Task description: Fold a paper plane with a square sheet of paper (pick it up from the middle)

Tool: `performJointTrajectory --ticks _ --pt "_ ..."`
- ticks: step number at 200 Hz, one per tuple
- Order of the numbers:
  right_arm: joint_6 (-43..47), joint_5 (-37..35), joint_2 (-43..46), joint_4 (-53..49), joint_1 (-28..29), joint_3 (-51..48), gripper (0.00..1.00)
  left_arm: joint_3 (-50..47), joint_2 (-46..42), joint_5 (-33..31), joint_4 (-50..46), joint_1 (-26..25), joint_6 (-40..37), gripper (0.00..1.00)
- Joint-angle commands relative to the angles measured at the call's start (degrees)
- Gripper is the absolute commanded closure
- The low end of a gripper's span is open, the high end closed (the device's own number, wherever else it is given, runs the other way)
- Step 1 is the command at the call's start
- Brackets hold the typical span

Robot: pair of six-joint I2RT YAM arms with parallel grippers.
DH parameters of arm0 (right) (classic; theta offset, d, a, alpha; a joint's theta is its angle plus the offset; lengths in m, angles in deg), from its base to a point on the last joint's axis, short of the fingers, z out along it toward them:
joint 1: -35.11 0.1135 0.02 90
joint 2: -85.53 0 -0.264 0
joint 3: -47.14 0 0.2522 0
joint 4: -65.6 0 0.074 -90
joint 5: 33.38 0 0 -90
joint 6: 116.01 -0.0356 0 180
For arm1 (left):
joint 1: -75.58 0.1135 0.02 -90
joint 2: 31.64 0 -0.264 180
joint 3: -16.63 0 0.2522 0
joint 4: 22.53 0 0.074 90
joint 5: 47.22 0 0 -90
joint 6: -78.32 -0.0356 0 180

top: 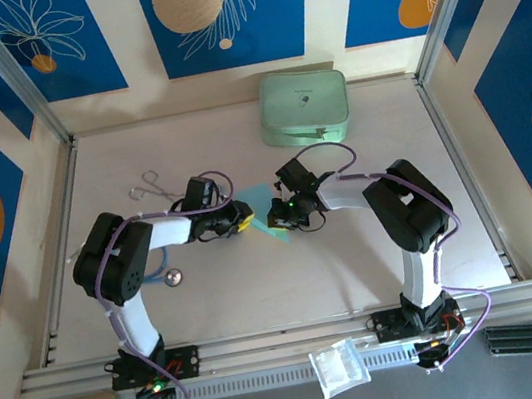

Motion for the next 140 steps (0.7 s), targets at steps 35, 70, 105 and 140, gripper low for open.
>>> performJointTrajectory --ticks 35,70,105,140 --pt "3.9 1.7 4.7 3.5 -1.2 -3.9 0.74 1.3 0.5 2.2 2.3 0.6 -1.0 0.86" --pt "10.2 -0.5 9.7 4.3 -1.2 -5.3 0.66 1.6 -1.0 1.9 0.7 0.6 -1.5 0.88" --pt "20.2 -10.0 13.5 3.3 0.8 -7.4 0.61 2.8 -3.0 0.4 -4.2 0.3 -2.1 0.89" --pt "32.4 -25.6 15.6 5.1 7.6 -9.0 0.60 4.7 -4.5 -0.9 -8.6 -0.4 -2.1 0.89"
